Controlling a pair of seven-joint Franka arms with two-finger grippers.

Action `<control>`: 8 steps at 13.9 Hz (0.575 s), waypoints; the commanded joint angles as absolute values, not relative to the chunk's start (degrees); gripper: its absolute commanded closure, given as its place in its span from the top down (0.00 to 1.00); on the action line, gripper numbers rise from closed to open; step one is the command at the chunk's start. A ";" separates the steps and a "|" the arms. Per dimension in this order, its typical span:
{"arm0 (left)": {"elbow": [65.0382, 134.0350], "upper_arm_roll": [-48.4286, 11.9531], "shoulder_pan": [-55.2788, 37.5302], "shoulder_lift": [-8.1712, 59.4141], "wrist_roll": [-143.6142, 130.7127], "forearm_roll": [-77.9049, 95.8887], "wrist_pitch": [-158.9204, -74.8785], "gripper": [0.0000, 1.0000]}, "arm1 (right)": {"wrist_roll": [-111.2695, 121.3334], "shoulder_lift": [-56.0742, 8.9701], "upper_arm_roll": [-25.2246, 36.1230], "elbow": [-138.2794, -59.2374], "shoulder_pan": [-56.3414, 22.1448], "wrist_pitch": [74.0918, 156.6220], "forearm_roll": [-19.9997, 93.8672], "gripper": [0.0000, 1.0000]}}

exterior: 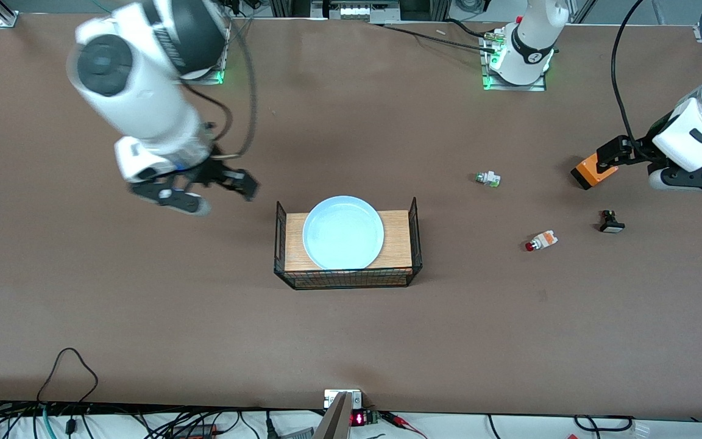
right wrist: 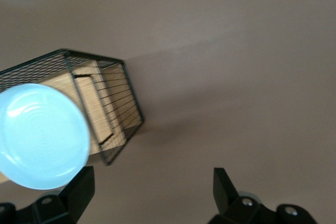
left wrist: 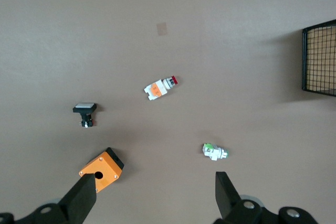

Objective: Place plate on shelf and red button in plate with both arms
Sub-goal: 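Withdraw the right gripper while the left gripper reaches the red button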

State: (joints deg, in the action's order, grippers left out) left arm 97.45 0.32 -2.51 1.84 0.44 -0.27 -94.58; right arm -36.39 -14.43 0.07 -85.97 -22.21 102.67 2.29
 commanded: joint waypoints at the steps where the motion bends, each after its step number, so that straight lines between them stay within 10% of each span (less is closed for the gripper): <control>1: 96.33 0.18 -2.99 7.79 2.45 -2.11 -87.66 1.00 | -22.64 -12.66 -0.53 -86.04 -14.97 99.94 1.50 1.00; 8: 100.44 0.26 -1.67 21.00 37.11 -3.34 -107.26 1.00 | -1.27 -9.94 7.10 -86.22 -7.74 90.81 0.53 1.00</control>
